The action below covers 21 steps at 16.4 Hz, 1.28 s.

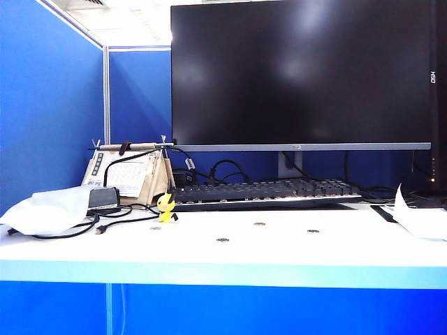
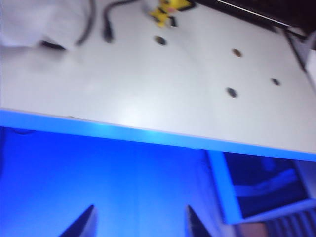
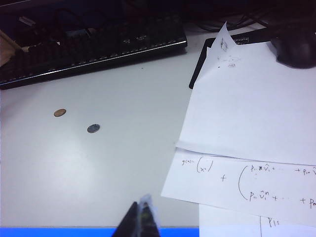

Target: Pick up the doll and place it on the similarly colored coin.

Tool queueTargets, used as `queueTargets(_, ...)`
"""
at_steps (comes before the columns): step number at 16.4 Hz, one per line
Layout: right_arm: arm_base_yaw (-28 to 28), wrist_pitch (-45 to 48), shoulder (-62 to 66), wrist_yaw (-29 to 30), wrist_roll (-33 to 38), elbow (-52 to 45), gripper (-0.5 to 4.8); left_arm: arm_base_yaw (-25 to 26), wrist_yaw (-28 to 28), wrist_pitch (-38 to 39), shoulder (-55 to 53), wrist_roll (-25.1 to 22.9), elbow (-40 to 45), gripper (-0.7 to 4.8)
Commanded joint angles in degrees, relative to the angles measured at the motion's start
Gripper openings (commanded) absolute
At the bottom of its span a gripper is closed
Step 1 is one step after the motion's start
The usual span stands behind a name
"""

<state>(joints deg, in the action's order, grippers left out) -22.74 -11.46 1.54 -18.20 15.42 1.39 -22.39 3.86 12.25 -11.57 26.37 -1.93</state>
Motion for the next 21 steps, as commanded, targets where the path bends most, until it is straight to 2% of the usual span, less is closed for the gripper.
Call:
queueTargets(1, 0.0, -0.09, -0.07, 0.13, -0.04, -0.28, -0.05, 0.02, 6.75, -1.86, -0.02, 2.99, 0.09, 2.33)
queueTargets(2, 0.0, -0.09, -0.07, 0.13, -0.04, -0.28, -0.05, 0.02, 6.93, -1.86, -0.02, 3.02, 0.09, 2.33)
queueTargets(3, 0.0, -0.09, -0.07, 0.13, -0.04, -0.28, -0.05, 0.02, 16.2, -3.74, -0.02, 3.06, -0.81, 2.33)
queueTargets(4, 0.0, -0.09, -0.07, 0.13, -0.04, -0.28, -0.05, 0.0, 24.13, -8.15, -0.02, 0.39, -1.55, 2.33)
queueTargets(5, 0.0, -0.09, -0.07, 0.13, -0.04, -0.28, -0.05, 0.0, 27.61, -12.11, -0.02, 0.68, -1.97, 2.33)
queueTargets(7, 0.0, -0.09, -0.09, 0.13, -0.04, -0.28, -0.05, 0.0, 28.33, -13.68, -0.02, 3.78, -6.12, 2.34)
queueTargets(10, 0.0, -0.09, -0.07, 0.13, -0.04, -0.28, -0.05, 0.0, 26.1, -15.63, -0.04, 3.63, -12.72, 2.33)
queueTargets(11, 0.0, -0.09, -0.09, 0.13, -0.04, -0.28, -0.05, 0.0, 23.74, -15.58, -0.37, 2.4, -16.44, 2.33)
queueTargets(12, 0.0, -0.09, -0.07, 0.13, -0.04, -0.28, -0.05, 0.0, 23.74, -15.54, -0.59, 1.55, -17.46, 2.33)
queueTargets(15, 0.0, -0.09, -0.09, 0.13, -0.04, -0.28, -0.05, -0.15, 25.09, -14.56, -3.56, -5.53, -21.77, 2.34)
queueTargets(16, 0.0, -0.09, -0.09, 0.13, -0.04, -0.28, -0.05, -1.73, 23.58, -15.5, -5.73, -8.24, -22.38, 2.33)
queueTargets(18, 0.0, -0.09, -0.09, 0.13, -0.04, -0.28, -0.05, -6.12, 21.24, -19.78, -9.14, -9.99, -22.47, 2.33)
queueTargets(19, 0.0, -0.09, -0.09, 0.13, -0.04, -0.28, -0.05, -9.94, 17.33, -22.53, -11.28, -11.58, -22.47, 2.33)
queueTargets(20, 0.0, -0.09, -0.09, 0.13, -0.04, -0.28, -0.05, -14.23, 9.46, -23.74, -13.79, -12.81, -22.69, 2.33)
queueTargets(21, 0.0, -0.09, -0.09, 0.15, -0.04, -0.28, -0.05, -21.29, -8.07, -23.43, -18.18, -15.1, -23.89, 2.33)
